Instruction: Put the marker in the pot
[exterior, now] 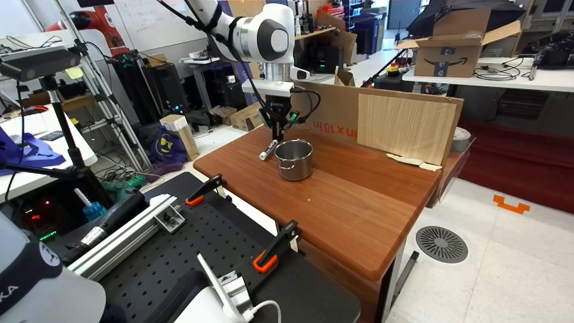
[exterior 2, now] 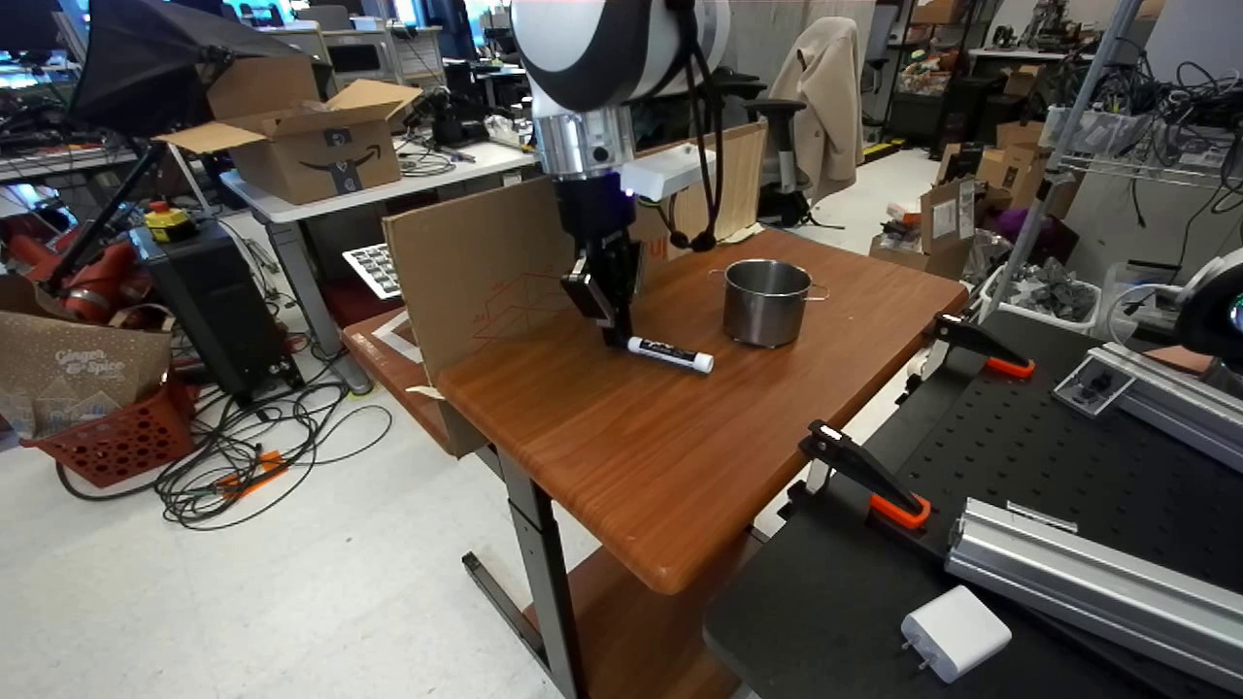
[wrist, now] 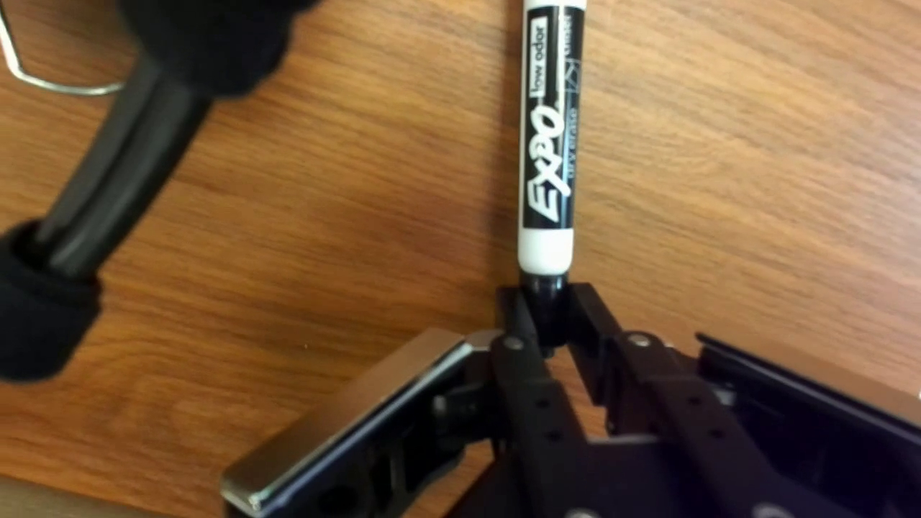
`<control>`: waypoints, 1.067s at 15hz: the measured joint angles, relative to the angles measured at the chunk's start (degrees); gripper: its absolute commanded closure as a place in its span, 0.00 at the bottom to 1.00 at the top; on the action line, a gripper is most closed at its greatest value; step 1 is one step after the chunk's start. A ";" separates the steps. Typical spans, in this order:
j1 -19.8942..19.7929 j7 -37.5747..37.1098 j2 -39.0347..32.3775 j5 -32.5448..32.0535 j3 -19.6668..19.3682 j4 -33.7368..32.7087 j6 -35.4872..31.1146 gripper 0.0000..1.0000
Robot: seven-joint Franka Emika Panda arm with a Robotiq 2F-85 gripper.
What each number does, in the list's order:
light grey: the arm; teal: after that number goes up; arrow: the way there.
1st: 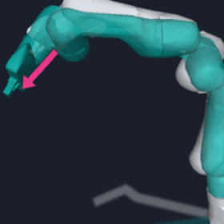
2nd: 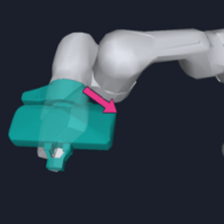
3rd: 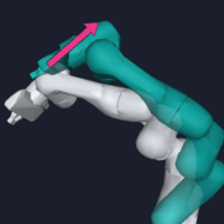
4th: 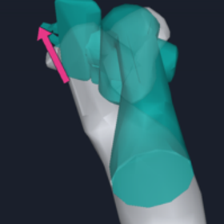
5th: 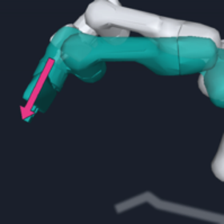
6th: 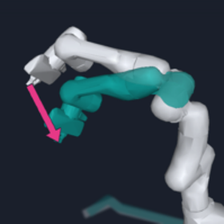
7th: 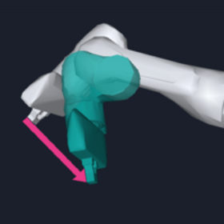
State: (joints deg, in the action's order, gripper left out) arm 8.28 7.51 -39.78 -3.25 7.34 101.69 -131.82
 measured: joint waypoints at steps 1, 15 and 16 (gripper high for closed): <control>-0.08 0.00 0.04 0.00 0.00 -0.15 0.00 0.95; -0.95 -0.99 10.58 0.03 -0.89 11.25 -16.24 0.95; -0.95 -1.07 11.75 0.03 -0.89 13.33 -18.67 0.95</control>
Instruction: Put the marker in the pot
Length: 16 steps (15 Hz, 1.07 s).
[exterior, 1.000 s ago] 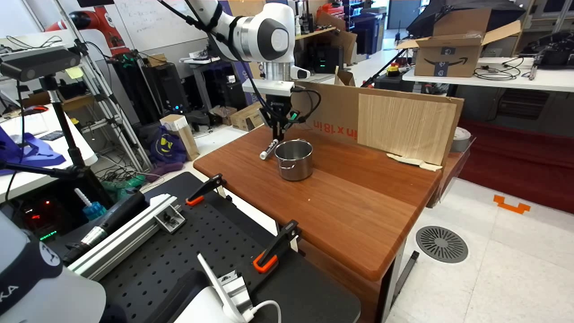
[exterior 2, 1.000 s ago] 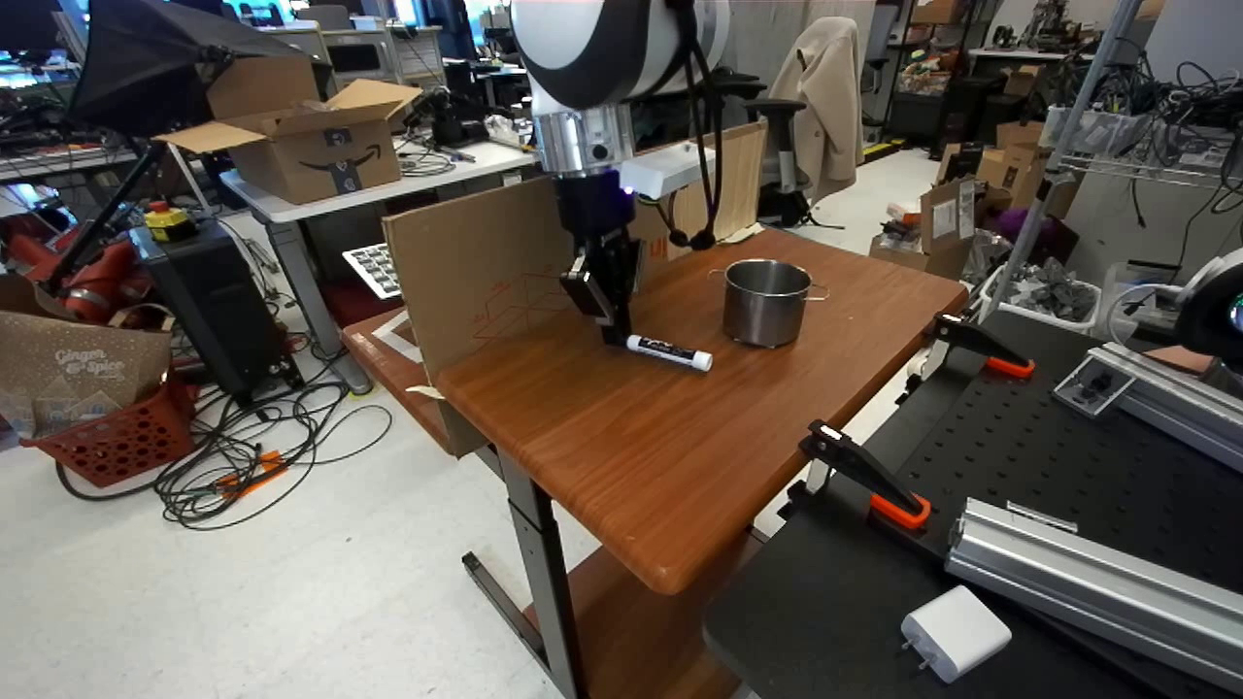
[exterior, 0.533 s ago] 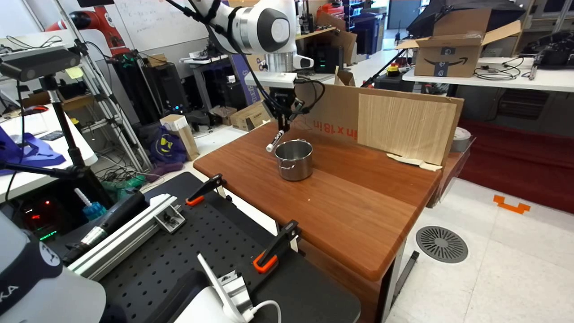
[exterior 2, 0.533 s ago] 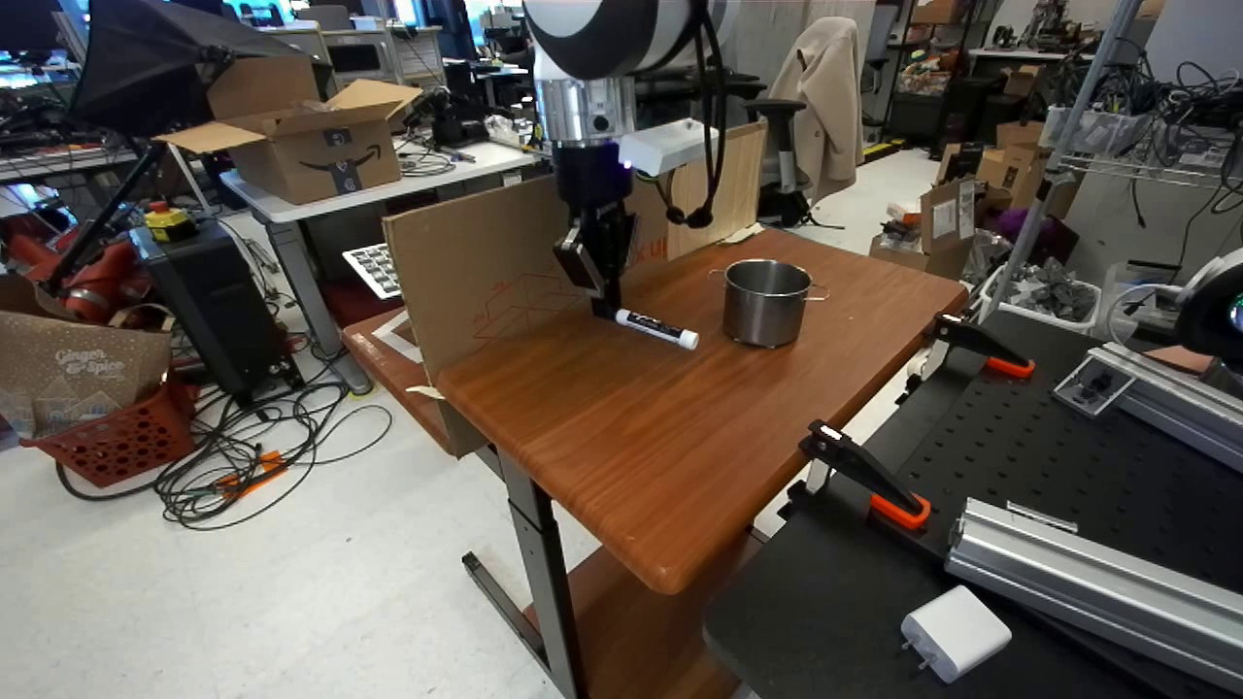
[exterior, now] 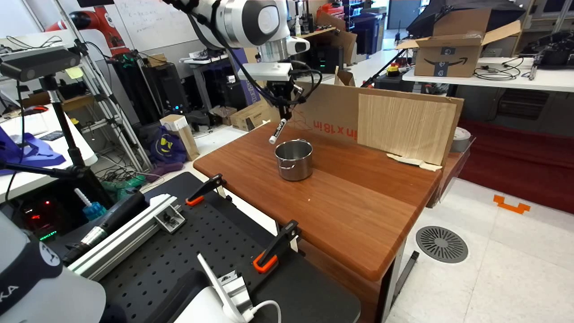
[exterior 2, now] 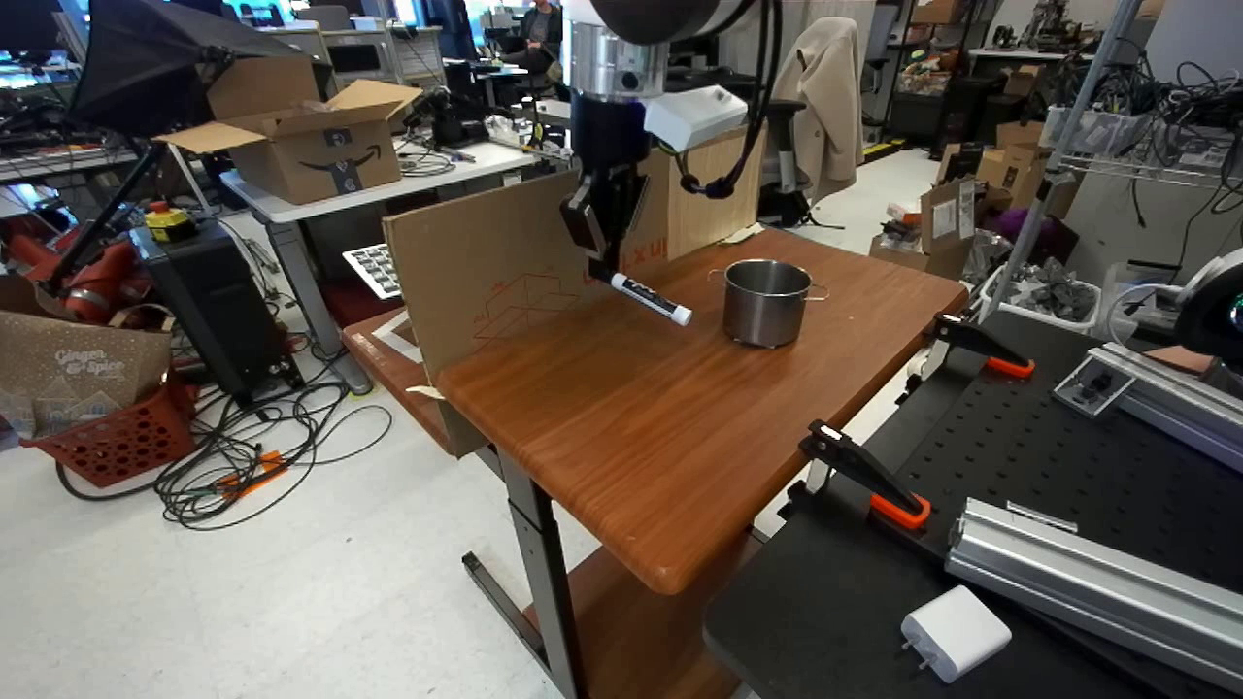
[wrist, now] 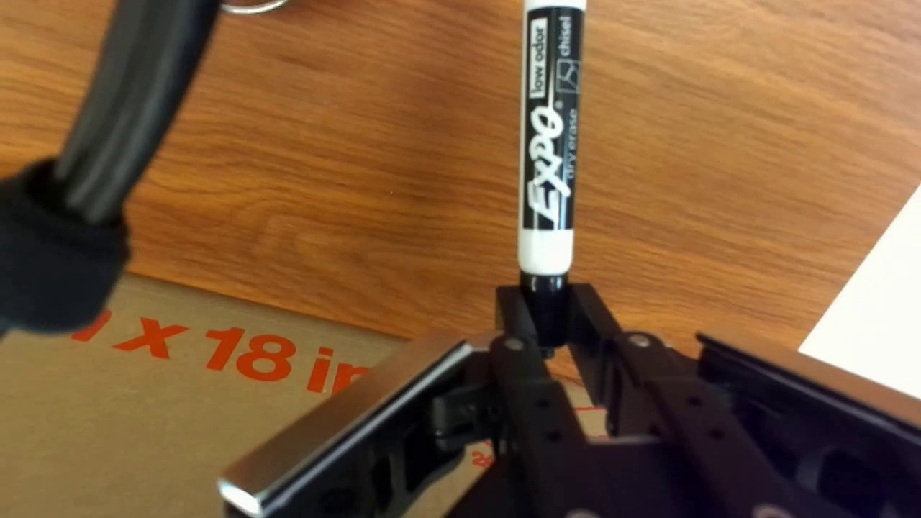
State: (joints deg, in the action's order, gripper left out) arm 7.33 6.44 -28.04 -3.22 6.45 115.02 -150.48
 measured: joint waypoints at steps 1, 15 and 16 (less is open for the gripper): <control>0.00 -0.12 1.14 0.00 0.00 2.15 -2.49 0.95; -2.80 -1.59 15.76 0.91 -0.45 21.76 -20.59 0.95; -3.29 -1.58 16.44 1.49 -0.44 22.36 -20.60 0.95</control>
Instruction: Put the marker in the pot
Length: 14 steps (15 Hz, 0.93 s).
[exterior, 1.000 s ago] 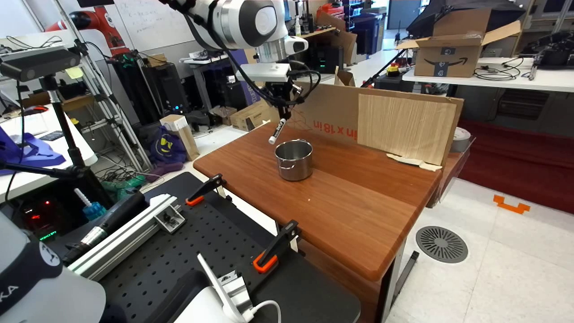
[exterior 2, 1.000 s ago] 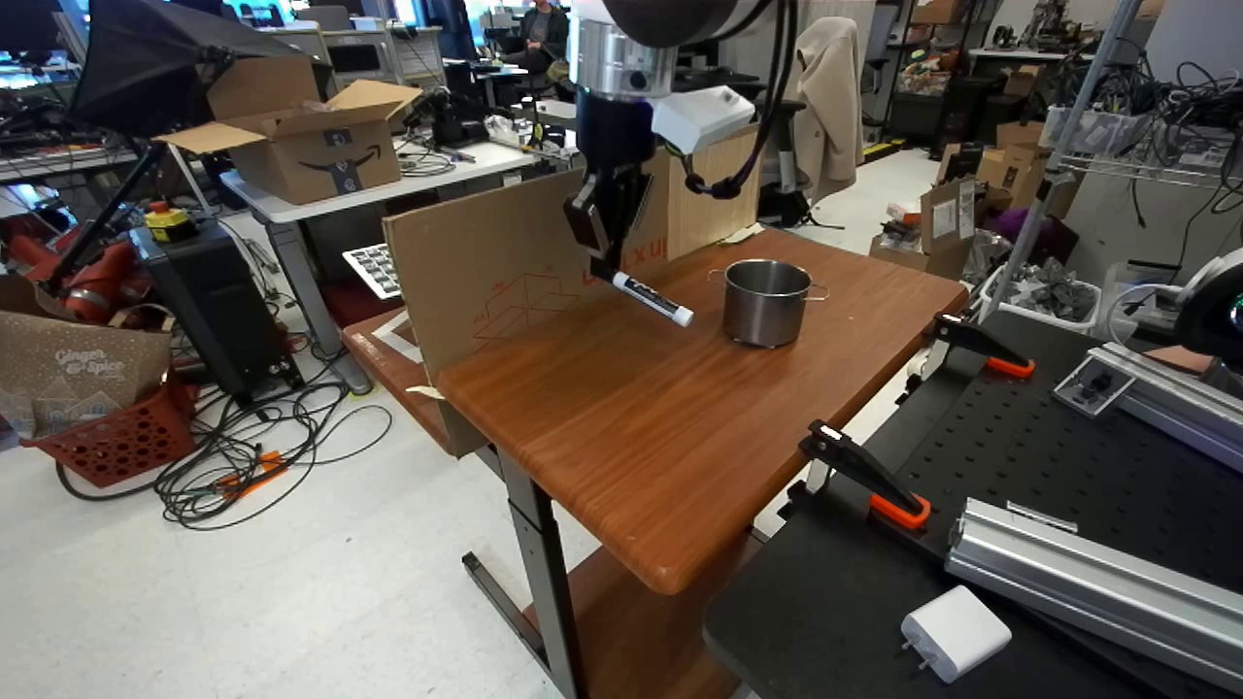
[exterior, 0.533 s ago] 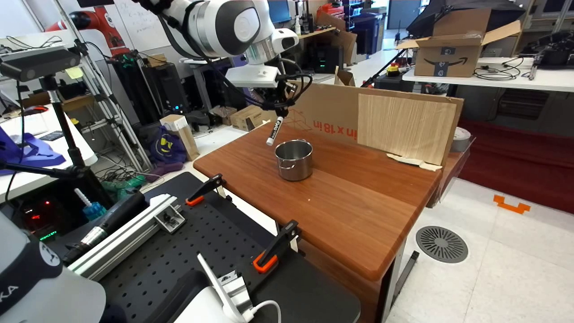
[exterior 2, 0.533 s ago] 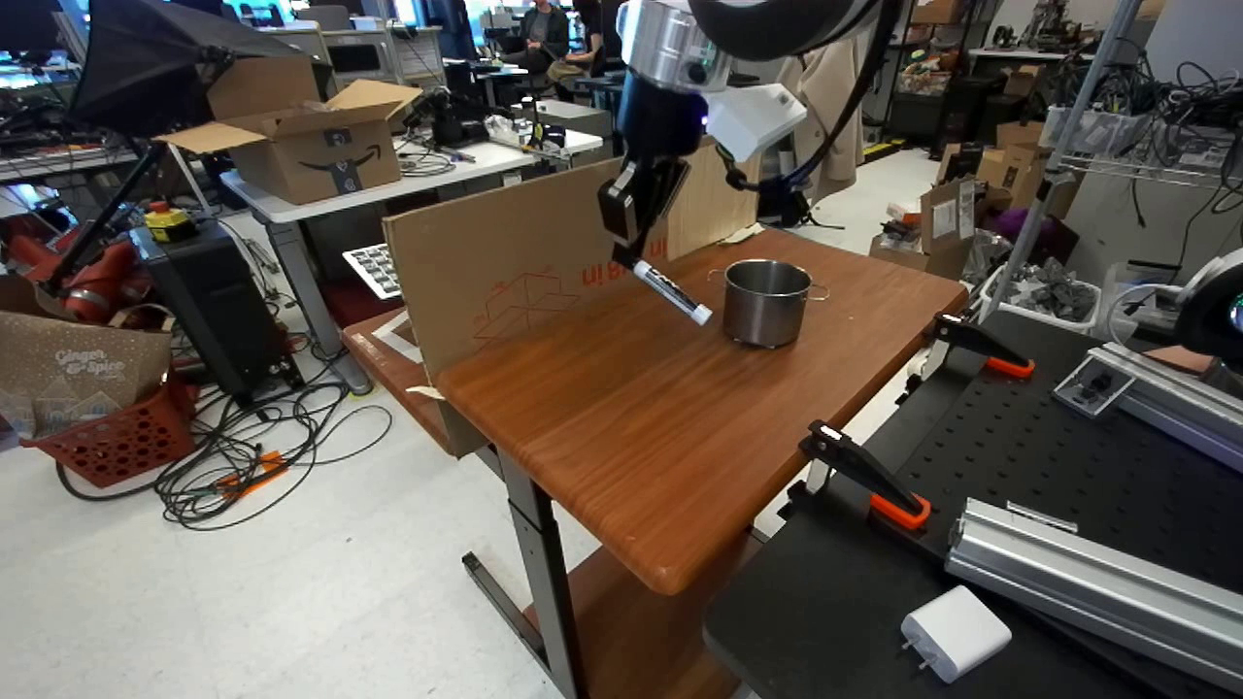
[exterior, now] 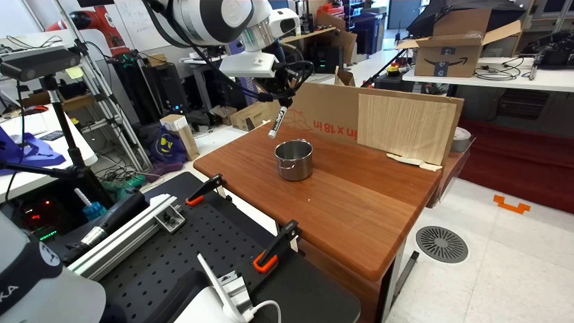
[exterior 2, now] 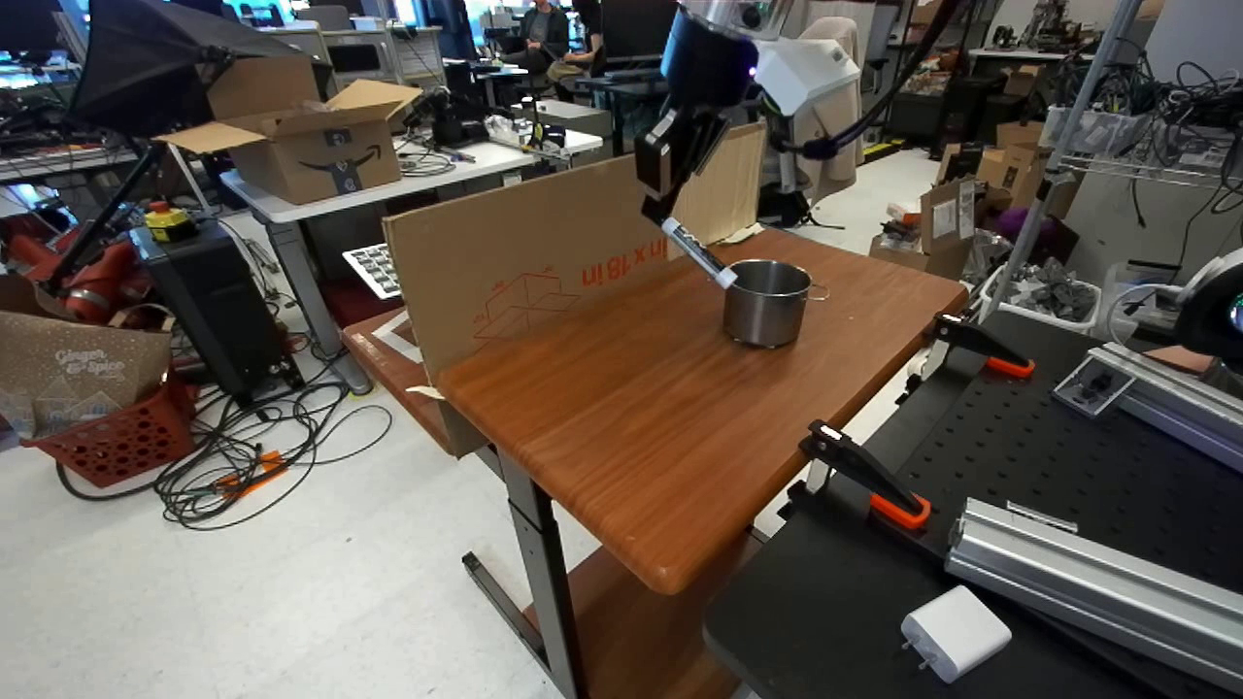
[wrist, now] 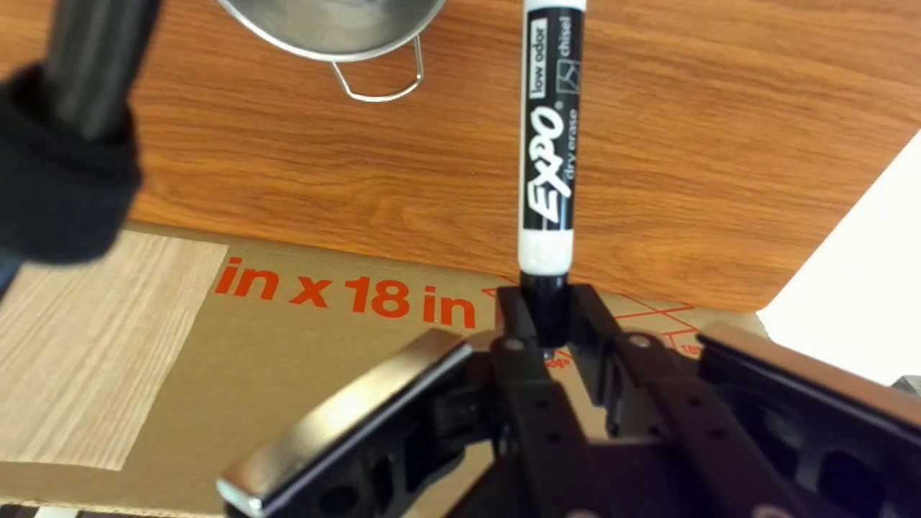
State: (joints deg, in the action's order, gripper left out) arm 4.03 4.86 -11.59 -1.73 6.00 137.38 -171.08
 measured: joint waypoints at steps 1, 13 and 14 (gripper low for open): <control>-0.56 0.05 0.56 0.65 0.05 0.54 -0.03 0.95; -6.48 4.33 0.84 7.35 0.07 2.31 -2.03 0.95; -6.29 4.00 0.44 6.52 -0.40 2.32 -2.27 0.95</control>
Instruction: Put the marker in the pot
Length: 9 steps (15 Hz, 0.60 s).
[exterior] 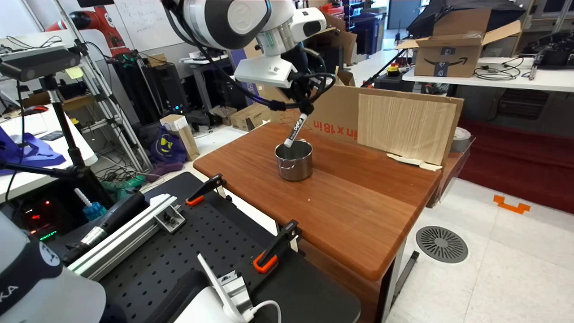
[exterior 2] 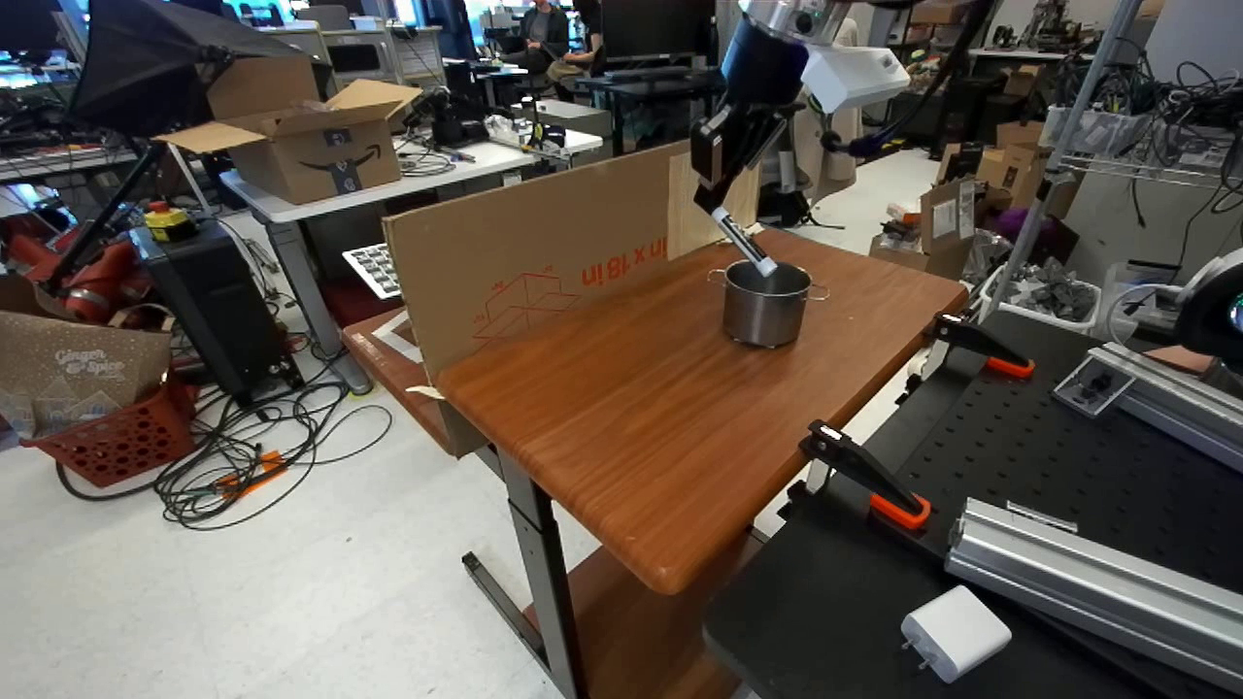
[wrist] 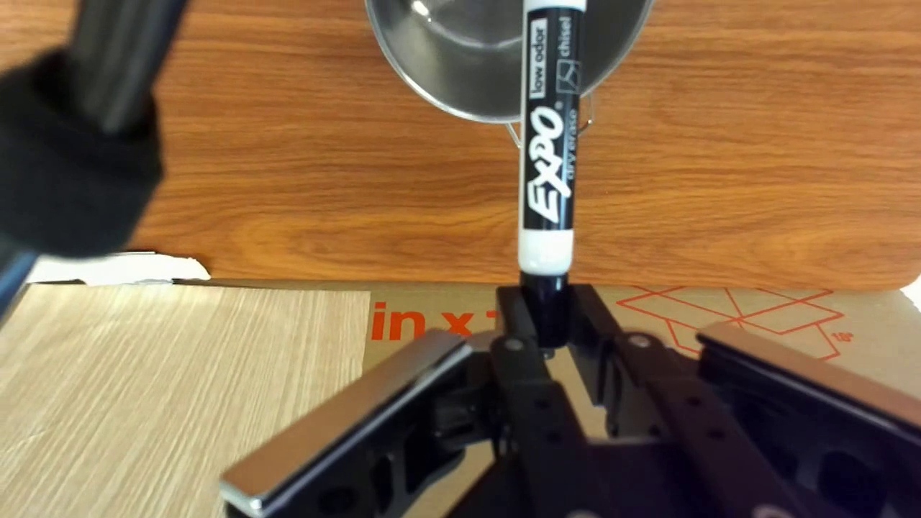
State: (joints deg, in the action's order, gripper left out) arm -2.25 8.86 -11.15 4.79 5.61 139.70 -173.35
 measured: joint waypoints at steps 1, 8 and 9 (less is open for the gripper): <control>0.22 -0.54 -0.45 -1.16 -0.60 0.01 -0.35 0.95; 2.78 -2.73 -4.44 -7.45 -4.40 -0.53 -2.30 0.95; 3.18 -2.77 -4.89 -7.81 -4.54 -0.65 -2.30 0.95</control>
State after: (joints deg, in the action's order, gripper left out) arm 0.93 6.10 -16.04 -3.01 1.07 139.06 -175.65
